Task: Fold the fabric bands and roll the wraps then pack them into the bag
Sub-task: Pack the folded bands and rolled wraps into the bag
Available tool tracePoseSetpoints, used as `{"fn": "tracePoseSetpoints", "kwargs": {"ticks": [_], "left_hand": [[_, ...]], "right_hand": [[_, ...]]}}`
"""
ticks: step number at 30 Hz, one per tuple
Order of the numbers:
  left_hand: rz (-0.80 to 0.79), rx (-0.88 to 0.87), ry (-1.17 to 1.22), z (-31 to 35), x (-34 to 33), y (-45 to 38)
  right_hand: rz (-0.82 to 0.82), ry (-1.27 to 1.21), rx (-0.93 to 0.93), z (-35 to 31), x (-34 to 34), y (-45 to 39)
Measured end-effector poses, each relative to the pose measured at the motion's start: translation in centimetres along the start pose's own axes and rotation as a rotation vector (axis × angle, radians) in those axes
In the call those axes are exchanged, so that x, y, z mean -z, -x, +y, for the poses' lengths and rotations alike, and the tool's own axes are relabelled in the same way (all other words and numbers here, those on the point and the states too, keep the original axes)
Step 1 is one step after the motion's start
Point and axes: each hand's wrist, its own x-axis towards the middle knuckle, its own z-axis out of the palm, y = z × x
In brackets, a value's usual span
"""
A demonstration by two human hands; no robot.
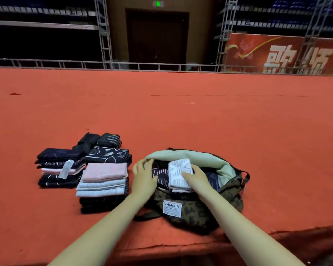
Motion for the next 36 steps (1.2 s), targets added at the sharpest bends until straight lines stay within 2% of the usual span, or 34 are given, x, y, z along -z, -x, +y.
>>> {"fn": "tracePoseSetpoints", "kwargs": {"ticks": [2, 4, 7, 10, 13, 15, 19, 22, 25, 27, 29, 31, 33, 36], "left_hand": [[0.022, 0.137, 0.088, 0.1, 0.4, -0.1], [-0.029, 0.246, 0.22, -0.2, 0.9, -0.7], [-0.081, 0.259, 0.309, -1.0, 1.7, -1.6], [-0.015, 0.254, 0.454, -0.6, 2.6, -2.1], [0.026, 0.258, 0.528, 0.1, 3.3, -2.7], [0.027, 0.276, 0.533, 0.0, 3.3, -2.8], [0.166, 0.266, 0.641, 0.1, 3.4, -2.6], [0.221, 0.143, 0.71, 1.0, 4.5, -2.8], [0.192, 0.065, 0.581, 0.8, 5.3, -2.8], [0.186, 0.032, 0.42, 0.0, 5.2, -2.9], [0.181, -0.023, 0.254, -0.4, 5.2, -2.9], [0.168, -0.061, 0.157, -0.4, 5.2, -3.0], [0.14, -0.068, 0.081, -0.3, 5.3, -2.9], [0.139, -0.095, -0.089, -0.2, 5.2, -2.6]], "right_hand": [[-0.003, -0.065, -0.007, -0.8, -0.1, 0.0], [-0.016, -0.19, -0.001, -1.5, -0.3, -0.3], [-0.011, -0.349, -0.014, -2.8, -1.8, -1.2], [-0.018, -0.414, -0.056, -3.6, -3.6, -2.0], [-0.11, -0.565, -0.067, -3.8, -4.9, -1.8], [-0.122, -0.493, -0.015, -3.3, -4.9, -1.9], [-0.138, -0.065, 0.074, -2.5, -4.5, -1.6], [-0.15, 0.068, 0.084, -1.7, -5.5, -1.6], [-0.094, 0.161, 0.118, -1.7, -6.3, -2.2], [-0.055, 0.066, 0.17, -1.8, -6.3, -2.1], [-0.077, -0.106, 0.201, -1.7, -6.1, -2.0], [-0.123, -0.142, 0.192, -1.5, -6.3, -2.1], [-0.131, 0.036, 0.199, -1.1, -6.9, -2.4], [-0.018, 0.434, 0.279, -1.0, -7.0, -2.9]]}}
